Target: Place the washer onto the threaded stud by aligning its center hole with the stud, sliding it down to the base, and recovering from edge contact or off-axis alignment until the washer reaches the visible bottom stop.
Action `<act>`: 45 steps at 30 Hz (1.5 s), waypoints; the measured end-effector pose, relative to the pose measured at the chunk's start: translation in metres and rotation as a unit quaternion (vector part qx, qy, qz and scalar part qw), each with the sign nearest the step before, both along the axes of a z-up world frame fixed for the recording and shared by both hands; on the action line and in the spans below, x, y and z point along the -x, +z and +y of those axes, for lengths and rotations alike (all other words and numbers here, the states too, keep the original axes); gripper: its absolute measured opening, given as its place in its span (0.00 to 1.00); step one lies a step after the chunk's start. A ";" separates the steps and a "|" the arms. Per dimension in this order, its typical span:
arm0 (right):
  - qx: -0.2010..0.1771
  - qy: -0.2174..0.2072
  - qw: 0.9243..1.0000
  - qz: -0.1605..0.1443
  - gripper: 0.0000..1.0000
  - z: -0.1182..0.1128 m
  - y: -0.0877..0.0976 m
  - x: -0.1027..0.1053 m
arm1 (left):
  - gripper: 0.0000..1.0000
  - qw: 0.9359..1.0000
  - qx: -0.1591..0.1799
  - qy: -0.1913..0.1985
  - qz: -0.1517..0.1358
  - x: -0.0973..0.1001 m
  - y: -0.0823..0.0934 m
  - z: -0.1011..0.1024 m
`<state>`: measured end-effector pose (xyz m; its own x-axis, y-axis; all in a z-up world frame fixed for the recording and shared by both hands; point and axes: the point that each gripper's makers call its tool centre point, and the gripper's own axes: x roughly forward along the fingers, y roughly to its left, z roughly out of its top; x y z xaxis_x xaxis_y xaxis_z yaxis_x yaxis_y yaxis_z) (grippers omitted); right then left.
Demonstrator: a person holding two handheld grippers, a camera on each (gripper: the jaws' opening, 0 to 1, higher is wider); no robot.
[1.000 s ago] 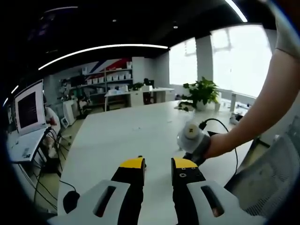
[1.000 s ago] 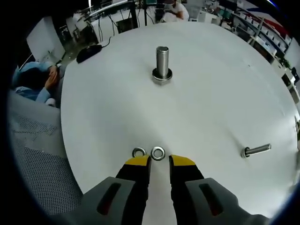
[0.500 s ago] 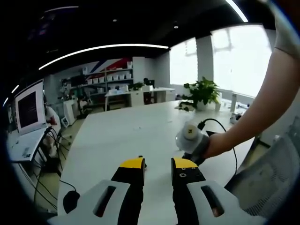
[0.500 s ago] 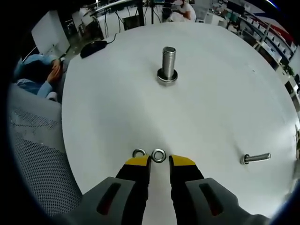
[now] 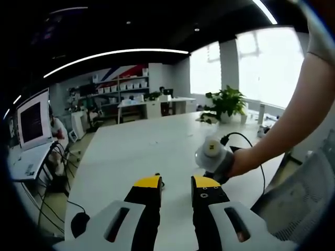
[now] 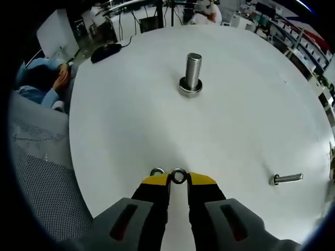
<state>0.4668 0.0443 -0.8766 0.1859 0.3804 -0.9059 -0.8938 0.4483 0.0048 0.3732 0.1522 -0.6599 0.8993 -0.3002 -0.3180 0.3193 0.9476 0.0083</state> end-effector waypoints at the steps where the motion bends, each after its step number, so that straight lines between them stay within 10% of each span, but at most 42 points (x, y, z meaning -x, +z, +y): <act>1: -0.001 -0.001 1.000 0.001 0.15 0.000 0.000 0.000 | 0.20 1.000 -0.001 0.000 0.000 0.000 0.000 0.000; 45: -0.010 -0.034 0.999 -0.036 0.13 -0.031 0.018 -0.027 | 0.20 1.000 -0.004 -0.002 0.003 0.000 -0.001 0.000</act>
